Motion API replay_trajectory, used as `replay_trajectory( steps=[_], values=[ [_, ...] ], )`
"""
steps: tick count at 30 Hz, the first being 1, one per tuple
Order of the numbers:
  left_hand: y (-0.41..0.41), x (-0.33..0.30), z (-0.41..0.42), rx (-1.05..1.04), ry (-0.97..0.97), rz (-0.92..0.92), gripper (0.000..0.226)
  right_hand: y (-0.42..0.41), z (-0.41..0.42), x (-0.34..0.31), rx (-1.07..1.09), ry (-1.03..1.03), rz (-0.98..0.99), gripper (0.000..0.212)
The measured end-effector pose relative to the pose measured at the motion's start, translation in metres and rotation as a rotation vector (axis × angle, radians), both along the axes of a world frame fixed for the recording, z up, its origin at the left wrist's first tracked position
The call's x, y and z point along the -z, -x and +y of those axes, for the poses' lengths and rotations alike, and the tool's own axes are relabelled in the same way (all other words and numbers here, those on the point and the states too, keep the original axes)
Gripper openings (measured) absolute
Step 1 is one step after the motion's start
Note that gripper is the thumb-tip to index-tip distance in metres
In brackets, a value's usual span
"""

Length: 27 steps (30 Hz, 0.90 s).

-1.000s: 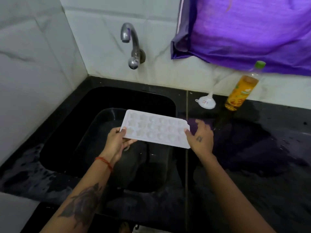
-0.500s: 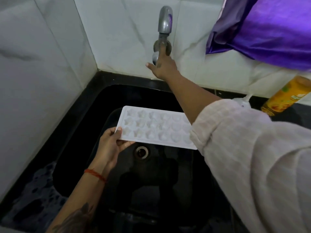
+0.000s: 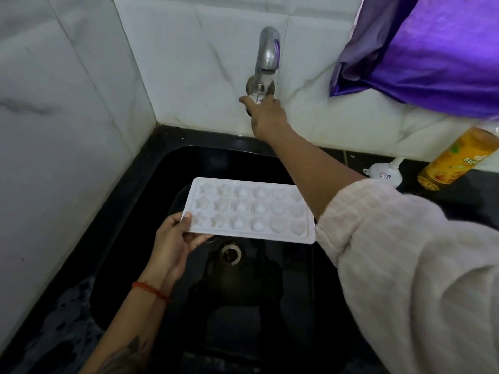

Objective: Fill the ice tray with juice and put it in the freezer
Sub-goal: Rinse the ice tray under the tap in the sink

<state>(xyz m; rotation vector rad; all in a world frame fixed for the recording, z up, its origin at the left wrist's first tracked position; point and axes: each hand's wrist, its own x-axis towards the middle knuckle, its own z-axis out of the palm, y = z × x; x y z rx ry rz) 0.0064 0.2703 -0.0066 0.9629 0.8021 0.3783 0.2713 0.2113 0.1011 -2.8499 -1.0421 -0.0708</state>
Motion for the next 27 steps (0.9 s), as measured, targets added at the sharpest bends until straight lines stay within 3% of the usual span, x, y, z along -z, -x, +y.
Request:
replay_trajectory(
  steps=[4, 7, 9, 11, 13, 17, 20, 24, 27],
  values=[
    [0.000, 0.001, 0.003, -0.008, -0.004, 0.016, 0.013, 0.030, -0.034, 0.014, 0.066, -0.208, 0.271, 0.062],
    [0.000, 0.002, 0.008, -0.027, -0.009, 0.017, 0.011, 0.066, -0.092, 0.045, 0.268, -0.268, 0.364, 0.068],
    [0.000, 0.003, 0.010, -0.022, -0.016, 0.016, 0.012, 0.086, -0.128, 0.063, 0.444, -0.317, 0.571, 0.068],
    [-0.002, 0.004, 0.010, 0.010, -0.042, 0.035, 0.014, 0.101, -0.149, 0.075, 0.510, -0.482, 0.894, 0.054],
    [-0.004, 0.006, 0.007, 0.028, -0.042, 0.054, 0.015, 0.107, -0.158, 0.080, 0.464, -0.655, 1.078, 0.037],
    [-0.011, 0.006, -0.003, 0.039, 0.015, 0.065, 0.015, 0.100, -0.164, 0.074, 0.431, -0.832, 1.039, 0.030],
    [-0.021, 0.002, -0.006, 0.058, 0.035, 0.068, 0.017, 0.087, -0.173, 0.066, 0.411, -0.923, 1.122, 0.029],
    [-0.036, -0.007, -0.012, 0.151, -0.021, 0.164, 0.019, 0.074, -0.186, 0.060, 0.380, -0.954, 0.992, 0.028],
    [-0.048, -0.016, -0.018, 0.238, 0.051, 0.146, 0.047, 0.072, -0.195, 0.057, 0.262, -1.037, 0.855, 0.023]
  ],
)
